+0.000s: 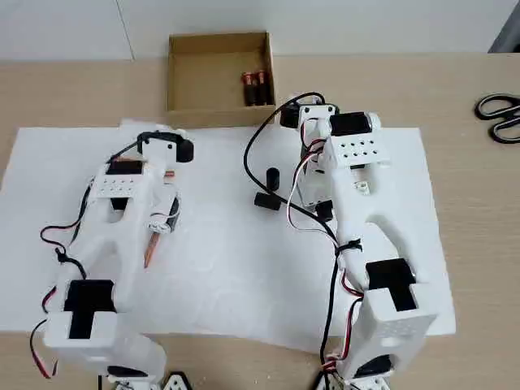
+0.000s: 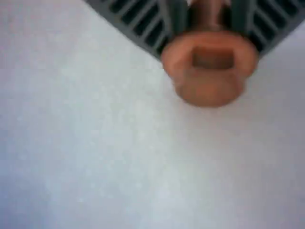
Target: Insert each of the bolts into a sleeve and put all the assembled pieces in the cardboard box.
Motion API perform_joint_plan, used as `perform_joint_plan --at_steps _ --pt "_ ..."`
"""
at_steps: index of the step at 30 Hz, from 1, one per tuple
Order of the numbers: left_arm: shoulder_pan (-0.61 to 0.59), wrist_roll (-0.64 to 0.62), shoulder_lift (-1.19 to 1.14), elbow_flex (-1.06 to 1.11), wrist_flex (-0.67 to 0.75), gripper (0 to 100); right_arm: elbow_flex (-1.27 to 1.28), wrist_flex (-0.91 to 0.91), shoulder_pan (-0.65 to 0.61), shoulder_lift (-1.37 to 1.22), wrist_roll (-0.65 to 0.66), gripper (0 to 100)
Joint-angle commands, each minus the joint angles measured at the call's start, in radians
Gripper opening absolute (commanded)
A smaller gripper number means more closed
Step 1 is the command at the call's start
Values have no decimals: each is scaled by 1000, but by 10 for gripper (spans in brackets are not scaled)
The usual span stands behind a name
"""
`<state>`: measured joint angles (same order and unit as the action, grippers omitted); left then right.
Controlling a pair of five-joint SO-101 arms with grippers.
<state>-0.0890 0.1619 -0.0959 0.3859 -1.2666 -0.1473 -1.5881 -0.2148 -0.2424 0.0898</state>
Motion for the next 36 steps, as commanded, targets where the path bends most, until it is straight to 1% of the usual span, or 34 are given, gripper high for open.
perform_joint_plan --at_steps 1,5,8,10,13,17,19,22,24,30,33,36 --pt "0 -2 157 -114 -115 6 -68 -12 5 76 9 6" --pt "0 -6 327 -196 -239 6 -161 -73 2 88 9 6" --pt "-6 -94 445 -205 -313 6 -172 -79 -2 151 9 6" --pt "-6 -133 516 -203 -358 6 -172 -79 -24 222 9 6" --pt "0 -138 603 -202 -379 6 -172 -77 -82 352 9 6" --pt "-2 -155 666 -183 -344 6 -158 -79 -151 496 8 6" --pt "-2 -227 683 -160 -322 6 -109 -77 -165 558 5 6" --pt "0 -370 712 -113 -258 6 -14 -77 -170 631 5 6" --pt "25 -439 735 -81 -213 6 57 -68 -168 674 3 6" --pt "175 -523 827 -10 -100 6 265 58 -170 789 2 6" --pt "206 -568 876 28 -41 6 373 154 -170 866 2 6" --pt "210 -578 916 70 2 6 482 260 -170 957 2 6"
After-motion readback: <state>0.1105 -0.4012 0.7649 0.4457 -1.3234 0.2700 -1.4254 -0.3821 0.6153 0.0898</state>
